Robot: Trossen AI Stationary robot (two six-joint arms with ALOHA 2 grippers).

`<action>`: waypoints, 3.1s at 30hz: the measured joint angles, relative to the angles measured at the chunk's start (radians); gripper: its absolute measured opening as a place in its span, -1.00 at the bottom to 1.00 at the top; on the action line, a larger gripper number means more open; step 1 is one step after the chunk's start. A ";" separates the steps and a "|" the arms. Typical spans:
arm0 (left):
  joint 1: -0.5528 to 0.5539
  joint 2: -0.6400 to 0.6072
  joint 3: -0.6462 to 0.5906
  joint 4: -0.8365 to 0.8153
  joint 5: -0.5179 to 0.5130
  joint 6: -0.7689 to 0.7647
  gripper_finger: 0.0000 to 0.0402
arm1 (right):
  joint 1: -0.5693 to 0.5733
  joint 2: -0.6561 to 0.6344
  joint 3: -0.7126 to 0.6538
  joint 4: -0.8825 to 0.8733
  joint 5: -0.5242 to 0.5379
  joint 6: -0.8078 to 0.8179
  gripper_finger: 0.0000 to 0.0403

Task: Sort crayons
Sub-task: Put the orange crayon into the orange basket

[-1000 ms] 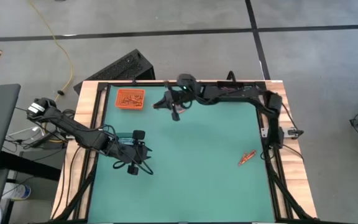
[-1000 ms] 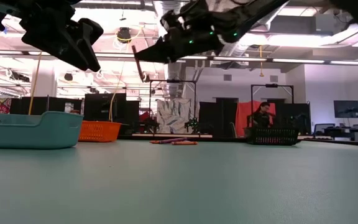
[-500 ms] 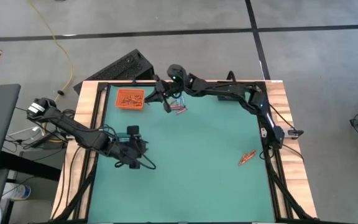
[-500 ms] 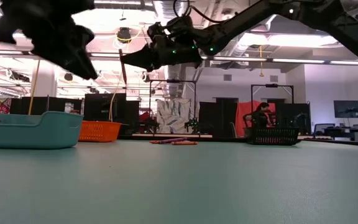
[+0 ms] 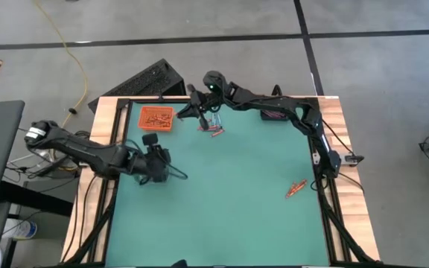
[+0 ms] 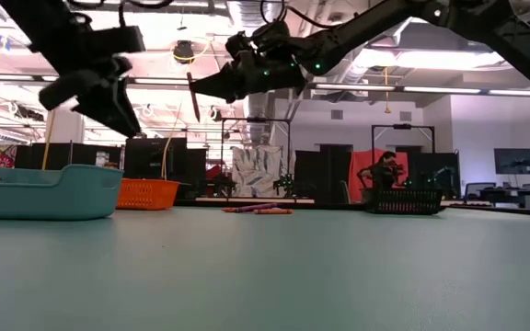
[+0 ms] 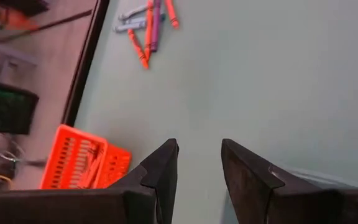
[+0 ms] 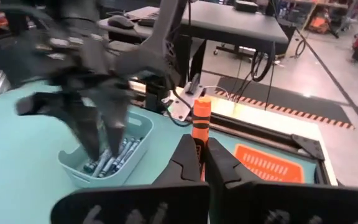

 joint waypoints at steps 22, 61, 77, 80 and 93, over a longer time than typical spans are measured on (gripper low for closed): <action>0.273 -0.342 -0.201 0.428 0.090 0.172 -0.43 | 0.005 0.050 -0.001 0.273 -0.022 0.089 -1.00; 0.238 -0.304 -0.202 0.876 0.034 0.355 -0.43 | 0.115 -0.059 -0.001 0.095 -0.005 -0.042 -1.00; 0.238 -0.308 -0.202 0.856 0.088 0.392 -0.95 | 0.110 -0.059 -0.001 0.064 -0.005 -0.052 -1.00; 0.238 -0.308 -0.202 0.838 0.093 0.415 -0.97 | 0.105 -0.059 -0.001 0.040 -0.003 -0.051 -0.99; 0.398 -0.308 -0.173 0.558 0.003 0.545 -0.99 | 0.086 -0.059 0.000 -0.202 0.288 -0.086 -0.05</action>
